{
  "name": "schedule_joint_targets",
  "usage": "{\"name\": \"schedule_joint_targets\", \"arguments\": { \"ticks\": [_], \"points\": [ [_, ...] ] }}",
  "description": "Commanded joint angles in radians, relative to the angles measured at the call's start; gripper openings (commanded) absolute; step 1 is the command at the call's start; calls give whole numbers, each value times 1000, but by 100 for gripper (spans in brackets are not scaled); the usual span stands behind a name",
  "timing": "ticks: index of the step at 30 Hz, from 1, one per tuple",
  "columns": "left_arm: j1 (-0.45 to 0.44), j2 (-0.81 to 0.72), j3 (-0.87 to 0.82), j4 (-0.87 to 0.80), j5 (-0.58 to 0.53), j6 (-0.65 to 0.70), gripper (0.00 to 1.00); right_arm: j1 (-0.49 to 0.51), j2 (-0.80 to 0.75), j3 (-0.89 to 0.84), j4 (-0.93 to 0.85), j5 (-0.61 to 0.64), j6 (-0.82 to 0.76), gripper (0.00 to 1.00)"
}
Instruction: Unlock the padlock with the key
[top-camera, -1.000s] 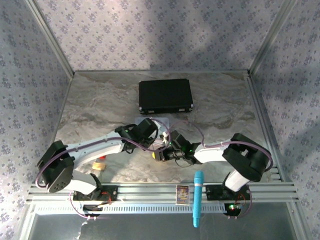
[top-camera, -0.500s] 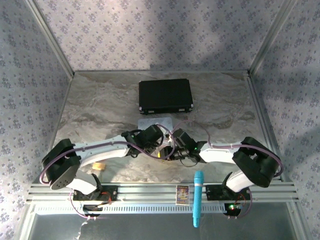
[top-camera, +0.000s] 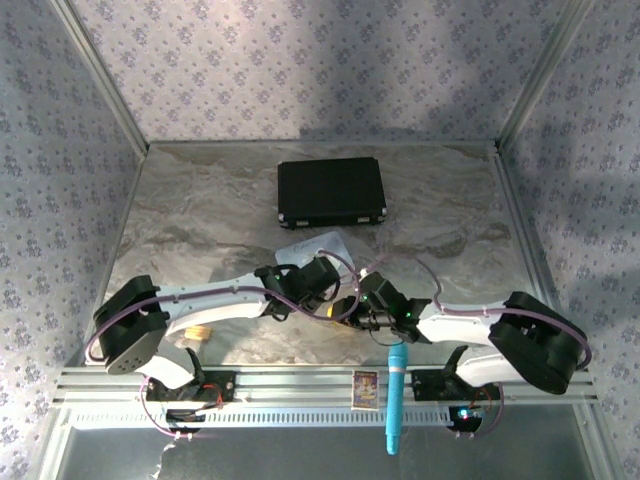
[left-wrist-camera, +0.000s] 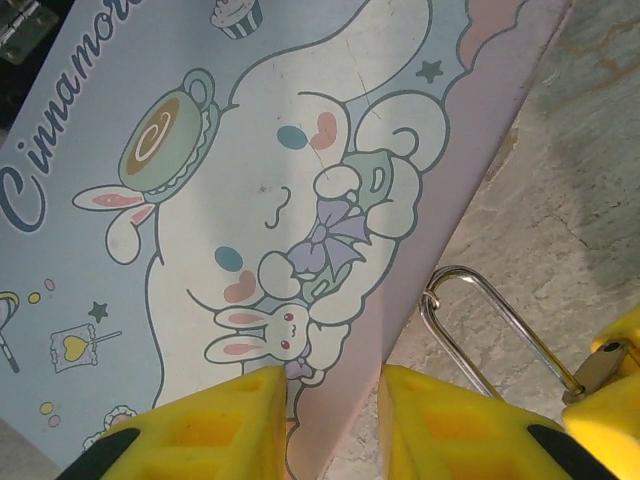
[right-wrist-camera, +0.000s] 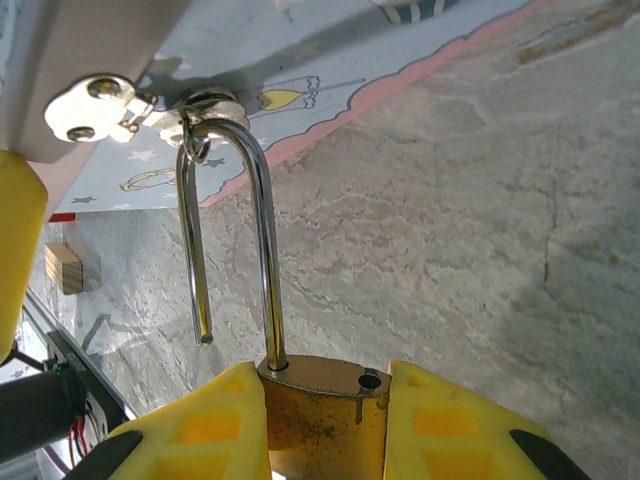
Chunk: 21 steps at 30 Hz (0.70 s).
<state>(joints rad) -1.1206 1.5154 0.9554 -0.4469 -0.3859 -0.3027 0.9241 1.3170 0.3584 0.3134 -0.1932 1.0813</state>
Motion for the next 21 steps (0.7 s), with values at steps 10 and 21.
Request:
{"name": "schedule_joint_targets", "arguments": {
  "ticks": [10, 21],
  "points": [
    [-54, 110, 16, -146, 43, -119, 26, -23, 52, -2, 140, 131, 131, 0],
    [-62, 121, -11, -111, 32, -118, 26, -72, 39, 51, 55, 218, 117, 0]
  ]
}}
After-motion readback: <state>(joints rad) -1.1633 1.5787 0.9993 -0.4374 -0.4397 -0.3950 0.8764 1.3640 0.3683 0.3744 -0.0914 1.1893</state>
